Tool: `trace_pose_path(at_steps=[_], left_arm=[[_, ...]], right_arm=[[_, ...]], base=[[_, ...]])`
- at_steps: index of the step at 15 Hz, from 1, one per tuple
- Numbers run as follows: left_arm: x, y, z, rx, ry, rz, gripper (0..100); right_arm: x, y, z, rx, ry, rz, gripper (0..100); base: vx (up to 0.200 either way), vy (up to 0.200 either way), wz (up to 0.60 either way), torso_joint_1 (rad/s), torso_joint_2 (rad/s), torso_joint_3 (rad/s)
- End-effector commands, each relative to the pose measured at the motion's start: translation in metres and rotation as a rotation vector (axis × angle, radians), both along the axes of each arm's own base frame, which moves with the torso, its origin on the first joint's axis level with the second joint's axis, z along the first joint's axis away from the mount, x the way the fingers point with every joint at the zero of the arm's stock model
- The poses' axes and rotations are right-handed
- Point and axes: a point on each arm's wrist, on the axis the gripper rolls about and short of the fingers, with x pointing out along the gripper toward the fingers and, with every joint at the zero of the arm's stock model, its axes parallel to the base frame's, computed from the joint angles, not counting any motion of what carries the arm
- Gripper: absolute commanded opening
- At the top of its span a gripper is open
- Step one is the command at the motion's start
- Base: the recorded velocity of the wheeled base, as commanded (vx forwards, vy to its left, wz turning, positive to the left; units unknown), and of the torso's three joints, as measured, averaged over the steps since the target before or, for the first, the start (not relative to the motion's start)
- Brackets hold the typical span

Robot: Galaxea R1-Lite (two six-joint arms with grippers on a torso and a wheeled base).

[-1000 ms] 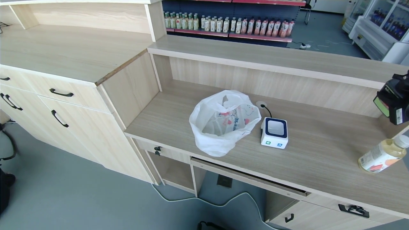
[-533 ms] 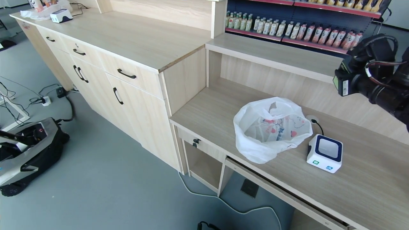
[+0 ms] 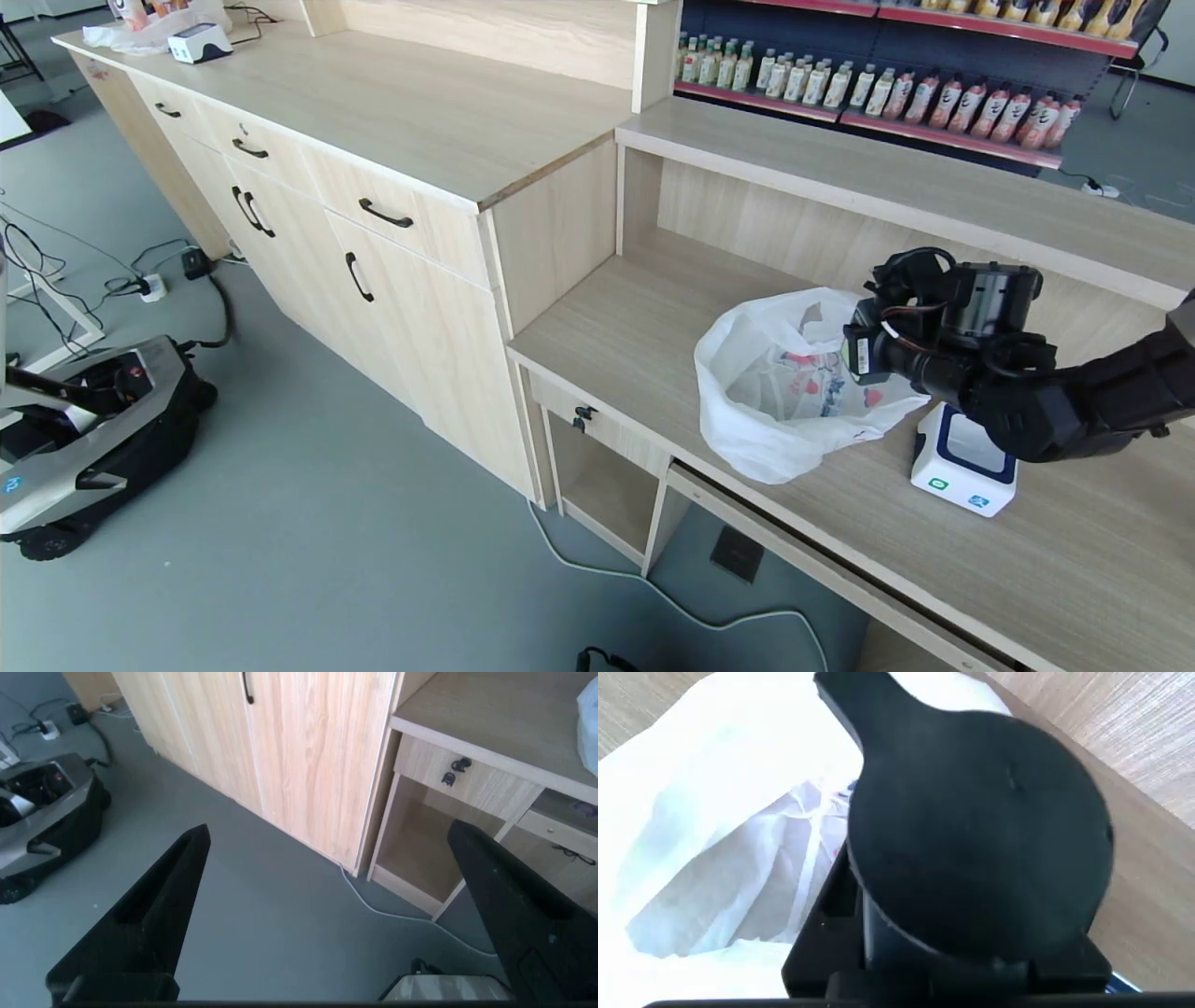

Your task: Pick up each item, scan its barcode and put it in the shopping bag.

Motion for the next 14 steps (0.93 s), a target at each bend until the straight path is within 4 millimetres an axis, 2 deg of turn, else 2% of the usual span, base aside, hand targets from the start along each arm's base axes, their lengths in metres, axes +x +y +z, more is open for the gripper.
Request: trace_pose_path(at_steps=[1,7,14], left_arm=[[0.0,0.0,0.0,0.0,0.001,0.0,100],[0.0,0.0,0.0,0.0,-0.001,0.0,100],[0.0,0.0,0.0,0.0,-0.001,0.0,100]], right_arm=[[0.017,0.002,-0.031,-0.004,0.062,0.001,0],[0.04,-0.003,-0.048,0.071,0.063,-0.032,0],[0.057,-0.011,-0.069,0.117,0.056,-0.062,0]], base=[[0.0,0.0,0.0,0.0,0.0,0.0],[0.0,0.0,0.0,0.0,0.0,0.0],[0.0,0.0,0.0,0.0,0.0,0.0]])
